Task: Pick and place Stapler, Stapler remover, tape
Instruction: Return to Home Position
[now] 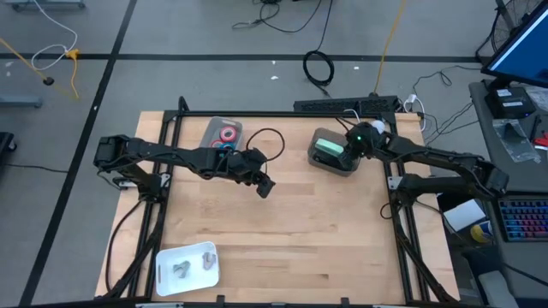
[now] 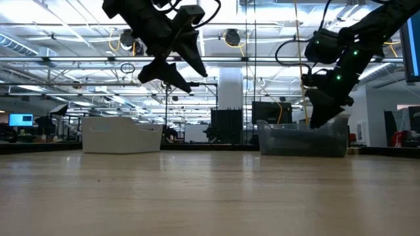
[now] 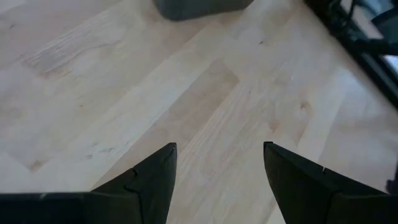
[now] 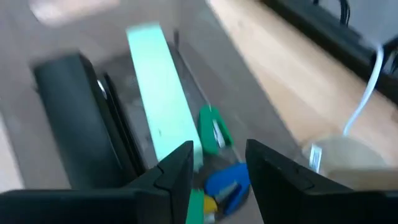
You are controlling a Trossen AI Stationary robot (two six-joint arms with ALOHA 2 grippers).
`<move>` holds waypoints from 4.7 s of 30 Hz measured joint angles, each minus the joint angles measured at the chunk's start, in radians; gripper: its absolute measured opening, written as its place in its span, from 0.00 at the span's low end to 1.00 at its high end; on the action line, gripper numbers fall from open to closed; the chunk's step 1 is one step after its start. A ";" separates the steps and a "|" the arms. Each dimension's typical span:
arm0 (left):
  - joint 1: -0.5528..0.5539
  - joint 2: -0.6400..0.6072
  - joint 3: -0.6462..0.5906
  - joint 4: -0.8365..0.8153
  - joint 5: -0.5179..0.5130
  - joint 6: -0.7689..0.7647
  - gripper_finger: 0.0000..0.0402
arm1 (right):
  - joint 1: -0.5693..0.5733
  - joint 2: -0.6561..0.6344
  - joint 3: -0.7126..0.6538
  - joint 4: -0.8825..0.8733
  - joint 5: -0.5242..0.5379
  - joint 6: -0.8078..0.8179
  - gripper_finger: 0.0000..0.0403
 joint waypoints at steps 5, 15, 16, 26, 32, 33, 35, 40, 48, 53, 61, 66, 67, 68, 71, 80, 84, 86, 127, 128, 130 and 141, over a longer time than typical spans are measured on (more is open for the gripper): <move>0.001 0.000 0.000 0.069 0.000 0.000 0.61 | 0.005 -0.076 0.000 0.038 -0.024 0.000 0.36; 0.017 0.000 0.000 0.085 0.078 0.150 0.61 | 0.005 -0.213 0.000 0.036 -0.027 0.058 0.35; 0.022 0.000 0.000 0.085 0.091 0.158 0.61 | 0.005 -0.222 0.000 0.035 -0.027 0.066 0.35; 0.011 -0.260 -0.070 -0.042 -0.009 0.226 0.61 | 0.005 -0.361 0.000 0.007 -0.043 0.059 0.35; -0.058 -0.545 -0.347 0.163 -0.075 0.219 0.61 | 0.005 -0.483 0.001 0.006 -0.107 -0.014 0.35; -0.071 -0.585 -0.390 0.205 -0.076 0.219 0.61 | 0.005 -0.503 0.001 0.003 -0.106 -0.016 0.35; -0.096 -0.665 -0.469 0.260 -0.079 0.220 0.61 | 0.005 -0.536 0.001 -0.011 -0.106 -0.025 0.35; -0.142 -0.816 -0.609 0.283 -0.134 0.222 0.61 | 0.005 -0.602 0.001 -0.052 -0.106 -0.026 0.35; -0.166 -1.065 -0.802 0.392 -0.194 0.279 0.61 | 0.005 -0.720 -0.014 -0.140 -0.106 0.001 0.35; -0.174 -1.212 -0.899 0.408 -0.194 0.296 0.61 | 0.005 -0.847 -0.118 -0.077 -0.108 0.074 0.35; -0.174 -1.385 -1.022 0.408 -0.198 0.323 0.61 | 0.005 -1.029 -0.292 -0.040 -0.119 0.139 0.35; -0.174 -1.442 -1.070 0.384 -0.206 0.313 0.61 | 0.005 -1.053 -0.380 0.103 -0.091 0.160 0.35; -0.174 -1.444 -1.070 0.386 -0.209 0.319 0.61 | 0.005 -1.053 -0.400 0.137 -0.080 0.172 0.35; -0.174 -1.446 -1.070 0.387 -0.209 0.331 0.61 | 0.004 -1.053 -0.421 0.171 -0.079 0.175 0.35; -0.173 -1.448 -1.070 0.387 -0.210 0.365 0.61 | 0.004 -1.052 -0.487 0.299 -0.078 0.189 0.35; -0.172 -1.447 -1.071 0.404 -0.213 0.377 0.61 | 0.004 -1.046 -0.567 0.409 -0.121 0.204 0.35; -0.172 -1.447 -1.071 0.404 -0.229 0.380 0.61 | 0.004 -1.035 -0.568 0.389 -0.163 0.180 0.35; -0.172 -1.447 -1.071 0.402 -0.228 0.380 0.61 | 0.004 -1.015 -0.568 0.384 -0.193 0.161 0.35; -0.172 -1.446 -1.070 0.398 -0.226 0.366 0.61 | 0.005 -0.931 -0.570 0.411 -0.234 0.259 0.35; -0.172 -1.446 -1.070 0.398 -0.226 0.366 0.61 | 0.005 -0.931 -0.570 0.411 -0.234 0.259 0.35; -0.172 -1.446 -1.070 0.398 -0.226 0.366 0.61 | 0.005 -0.931 -0.571 0.411 -0.234 0.259 0.35; -0.172 -1.446 -1.070 0.398 -0.226 0.366 0.61 | 0.005 -0.931 -0.571 0.411 -0.234 0.259 0.35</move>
